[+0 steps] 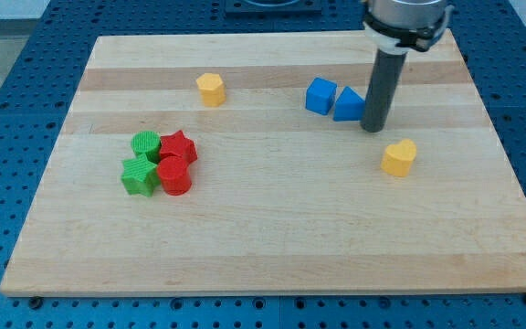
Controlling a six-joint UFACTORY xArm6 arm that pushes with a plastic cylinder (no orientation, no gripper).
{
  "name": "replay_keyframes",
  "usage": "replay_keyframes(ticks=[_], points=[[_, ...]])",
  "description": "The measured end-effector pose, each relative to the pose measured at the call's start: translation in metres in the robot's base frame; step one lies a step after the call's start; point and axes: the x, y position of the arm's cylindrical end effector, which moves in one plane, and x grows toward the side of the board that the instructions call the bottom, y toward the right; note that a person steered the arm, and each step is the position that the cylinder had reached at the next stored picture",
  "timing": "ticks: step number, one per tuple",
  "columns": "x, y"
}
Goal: Bring the hexagon below the blue cube
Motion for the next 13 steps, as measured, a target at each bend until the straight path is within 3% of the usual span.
replay_keyframes(ticks=[2, 3, 4, 5, 6, 7, 8, 9, 10, 12, 13], points=[[-0.036, -0.017], [-0.039, 0.014], [-0.069, 0.061], [-0.115, 0.056], [-0.159, -0.014], [-0.163, -0.146], [-0.145, -0.296], [-0.075, -0.385], [-0.041, -0.388], [-0.097, -0.386], [-0.101, -0.333]])
